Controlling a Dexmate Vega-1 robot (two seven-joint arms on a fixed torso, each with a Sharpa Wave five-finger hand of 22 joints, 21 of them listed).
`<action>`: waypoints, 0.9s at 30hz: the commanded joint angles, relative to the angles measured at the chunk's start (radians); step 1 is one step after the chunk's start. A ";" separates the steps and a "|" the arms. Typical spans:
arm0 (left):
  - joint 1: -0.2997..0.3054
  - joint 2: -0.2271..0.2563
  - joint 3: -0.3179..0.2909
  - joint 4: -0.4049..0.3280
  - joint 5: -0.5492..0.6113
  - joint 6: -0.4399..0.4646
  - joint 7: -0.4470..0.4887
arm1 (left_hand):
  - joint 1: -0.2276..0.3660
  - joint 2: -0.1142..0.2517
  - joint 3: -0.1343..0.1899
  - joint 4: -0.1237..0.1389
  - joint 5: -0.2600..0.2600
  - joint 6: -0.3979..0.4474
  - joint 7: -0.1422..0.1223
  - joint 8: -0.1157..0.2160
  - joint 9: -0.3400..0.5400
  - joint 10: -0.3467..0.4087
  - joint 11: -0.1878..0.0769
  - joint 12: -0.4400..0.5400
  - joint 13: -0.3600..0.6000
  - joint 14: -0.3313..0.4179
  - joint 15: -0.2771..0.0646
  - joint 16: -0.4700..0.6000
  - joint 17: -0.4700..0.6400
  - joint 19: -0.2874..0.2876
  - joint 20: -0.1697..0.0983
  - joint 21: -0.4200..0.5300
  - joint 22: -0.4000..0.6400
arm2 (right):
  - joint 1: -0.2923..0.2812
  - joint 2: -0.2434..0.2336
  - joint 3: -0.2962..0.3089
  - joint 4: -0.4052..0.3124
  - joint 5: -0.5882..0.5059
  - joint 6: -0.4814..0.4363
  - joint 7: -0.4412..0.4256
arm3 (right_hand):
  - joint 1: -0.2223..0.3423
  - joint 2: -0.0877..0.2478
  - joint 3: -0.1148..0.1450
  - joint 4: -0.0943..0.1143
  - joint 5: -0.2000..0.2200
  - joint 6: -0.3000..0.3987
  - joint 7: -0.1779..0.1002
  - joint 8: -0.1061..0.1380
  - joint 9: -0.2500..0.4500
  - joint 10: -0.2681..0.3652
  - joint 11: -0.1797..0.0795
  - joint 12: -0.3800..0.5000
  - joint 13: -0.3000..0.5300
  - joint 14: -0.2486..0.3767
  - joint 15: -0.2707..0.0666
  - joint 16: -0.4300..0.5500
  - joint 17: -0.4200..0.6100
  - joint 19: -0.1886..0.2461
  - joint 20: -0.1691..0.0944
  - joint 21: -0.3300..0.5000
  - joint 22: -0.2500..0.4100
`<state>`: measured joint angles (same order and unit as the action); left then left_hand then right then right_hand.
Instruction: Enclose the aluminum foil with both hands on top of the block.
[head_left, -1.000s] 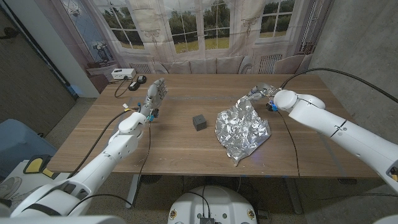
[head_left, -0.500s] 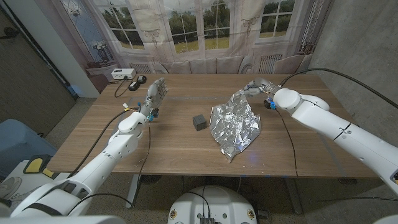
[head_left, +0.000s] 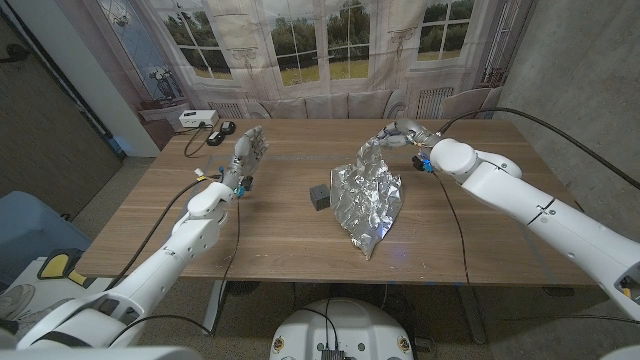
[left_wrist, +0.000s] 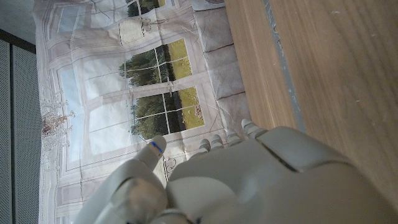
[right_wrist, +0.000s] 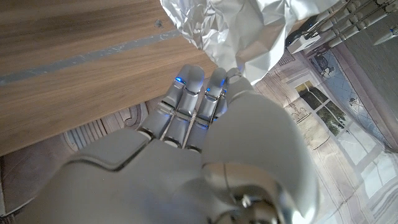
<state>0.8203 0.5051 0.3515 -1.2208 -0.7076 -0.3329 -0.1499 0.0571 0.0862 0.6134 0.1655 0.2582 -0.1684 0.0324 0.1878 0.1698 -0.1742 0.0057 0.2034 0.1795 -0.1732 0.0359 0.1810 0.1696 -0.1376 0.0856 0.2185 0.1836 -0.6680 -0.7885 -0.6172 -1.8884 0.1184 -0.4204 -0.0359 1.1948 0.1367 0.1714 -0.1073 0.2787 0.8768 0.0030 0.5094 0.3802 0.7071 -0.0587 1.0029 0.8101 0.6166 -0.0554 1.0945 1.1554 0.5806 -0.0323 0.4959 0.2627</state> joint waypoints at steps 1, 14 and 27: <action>0.027 0.012 -0.014 -0.021 -0.011 -0.010 0.001 | 0.004 0.081 0.007 0.003 0.006 -0.055 0.004 -0.005 0.005 -0.095 0.002 0.000 0.004 -0.118 0.003 -0.001 0.003 0.002 0.001 -0.002 0.003 | 0.044 0.078 -0.039 0.068 -0.033 0.108 0.020 | 0.026 0.030 0.001 0.007 0.007 0.009 -0.009 0.132 0.133 0.009 -0.001 0.006 -0.005 0.010 -0.139 -0.003 0.009 -0.004 0.001 0.011 0.005; 0.048 0.020 -0.028 -0.024 -0.024 -0.025 -0.009 | 0.004 0.081 0.008 0.003 0.006 -0.056 0.005 -0.005 0.005 -0.094 0.003 -0.001 0.004 -0.117 0.003 -0.001 0.003 0.002 0.002 -0.003 0.003 | 0.108 0.168 -0.095 0.157 -0.076 0.183 0.053 | 0.027 0.031 -0.006 0.008 0.013 0.012 -0.003 0.142 0.135 0.014 0.004 0.012 -0.008 0.020 -0.136 -0.009 0.005 -0.004 0.008 0.032 0.006; 0.076 0.033 -0.046 -0.033 -0.039 -0.035 -0.012 | 0.004 0.080 0.008 0.003 0.005 -0.056 0.005 -0.006 0.005 -0.096 0.002 -0.002 0.004 -0.117 0.003 -0.001 0.003 0.002 0.002 -0.004 0.003 | 0.167 0.252 -0.139 0.249 -0.120 0.238 0.064 | 0.030 0.032 -0.013 0.007 0.018 0.013 -0.003 0.146 0.130 0.018 0.004 0.014 -0.015 0.024 -0.136 -0.012 0.003 -0.011 0.011 0.050 0.005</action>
<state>0.8750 0.5287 0.3186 -1.2462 -0.7351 -0.3591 -0.1582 0.0571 0.0861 0.6134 0.1655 0.2582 -0.1684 0.0324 0.1878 0.1698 -0.1742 0.0057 0.2034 0.1795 -0.1732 0.0359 0.1810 0.1696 -0.1377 0.0855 0.2185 0.1836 -0.5486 -0.6059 -0.7198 -1.7138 0.0338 -0.2318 0.0198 1.1949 0.1366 0.1628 -0.0994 0.2902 0.8738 0.0000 0.5094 0.3802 0.7151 -0.0589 1.0136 0.7963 0.6309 -0.0627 1.0868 1.1571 0.5728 -0.0244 0.5369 0.2645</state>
